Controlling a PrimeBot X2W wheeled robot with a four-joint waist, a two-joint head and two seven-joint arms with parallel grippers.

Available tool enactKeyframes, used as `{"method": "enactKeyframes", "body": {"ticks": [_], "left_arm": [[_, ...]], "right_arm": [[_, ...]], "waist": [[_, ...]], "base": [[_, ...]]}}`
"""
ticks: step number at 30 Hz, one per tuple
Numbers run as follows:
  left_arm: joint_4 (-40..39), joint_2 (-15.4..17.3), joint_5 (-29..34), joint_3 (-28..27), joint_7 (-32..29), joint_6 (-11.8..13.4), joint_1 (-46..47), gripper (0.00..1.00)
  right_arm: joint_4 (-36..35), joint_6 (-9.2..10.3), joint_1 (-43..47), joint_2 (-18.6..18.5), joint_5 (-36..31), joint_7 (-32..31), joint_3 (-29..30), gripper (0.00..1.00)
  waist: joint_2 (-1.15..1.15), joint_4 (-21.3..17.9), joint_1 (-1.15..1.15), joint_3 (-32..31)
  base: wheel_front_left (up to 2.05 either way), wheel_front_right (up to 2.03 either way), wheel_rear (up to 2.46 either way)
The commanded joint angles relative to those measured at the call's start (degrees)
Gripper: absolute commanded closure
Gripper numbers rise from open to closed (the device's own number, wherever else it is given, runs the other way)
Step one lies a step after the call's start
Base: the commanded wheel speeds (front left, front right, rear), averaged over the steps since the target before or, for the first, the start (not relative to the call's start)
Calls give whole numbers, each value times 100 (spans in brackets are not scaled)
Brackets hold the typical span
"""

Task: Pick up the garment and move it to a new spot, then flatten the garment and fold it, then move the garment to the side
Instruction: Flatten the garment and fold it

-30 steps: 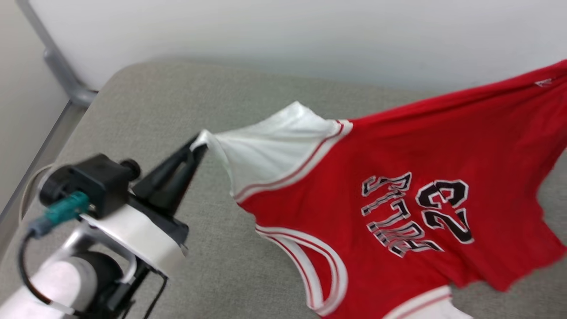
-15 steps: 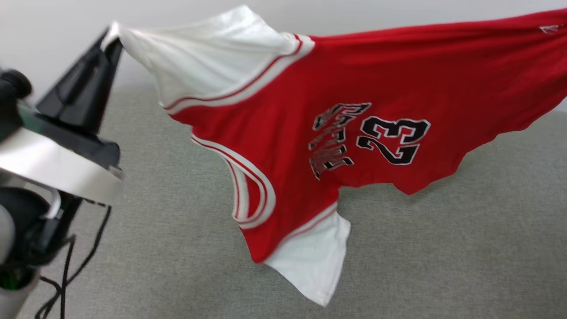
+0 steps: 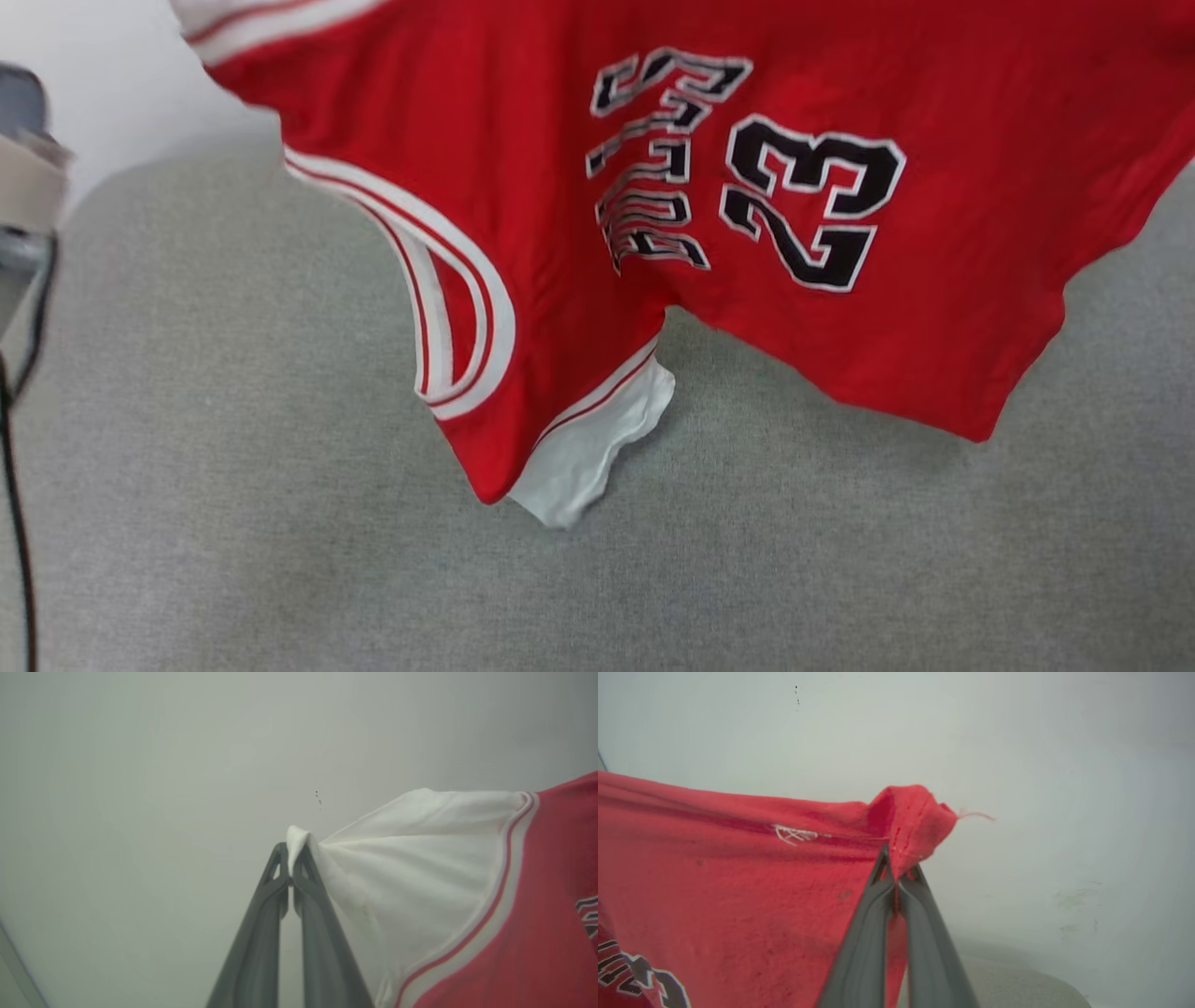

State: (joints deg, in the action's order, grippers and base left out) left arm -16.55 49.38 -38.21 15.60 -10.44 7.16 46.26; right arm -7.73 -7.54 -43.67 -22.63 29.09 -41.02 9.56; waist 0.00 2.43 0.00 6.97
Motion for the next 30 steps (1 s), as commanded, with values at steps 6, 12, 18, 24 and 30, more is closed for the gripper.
{"method": "enactKeyframes", "body": {"ticks": [6, 12, 18, 24, 30], "left_arm": [[490, 208, 288, 88, -74, -460, 1041, 100], [1286, 124, 701, 325, 65, -942, 2276, 100], [2349, -258, 1127, 608, 368, -1226, 3794, 100], [3785, -739, 1755, 899, 1081, -1319, 5486, 100], [5062, -1143, 2149, 1162, 1835, -1355, 6575, 100]], "right_arm": [[19, 11, -567, -116, -173, 170, 38, 100], [364, 12, -1239, -239, -262, 262, -28, 100], [879, 12, -2294, -469, -627, 862, -339, 100], [1875, 15, -3539, -406, -1053, 1676, -571, 100], [2924, 18, -4496, -233, -1560, 2512, -670, 100]], "waist": [[0, -54, 0, 870], [0, -7, 0, 1634], [0, 82, 0, 2361], [0, 101, 0, 2911], [0, 150, 0, 3250]], "base": [[0, 0, 0], [0, 0, 0], [0, 0, 0], [0, 0, 0], [0, 0, 0]]}}
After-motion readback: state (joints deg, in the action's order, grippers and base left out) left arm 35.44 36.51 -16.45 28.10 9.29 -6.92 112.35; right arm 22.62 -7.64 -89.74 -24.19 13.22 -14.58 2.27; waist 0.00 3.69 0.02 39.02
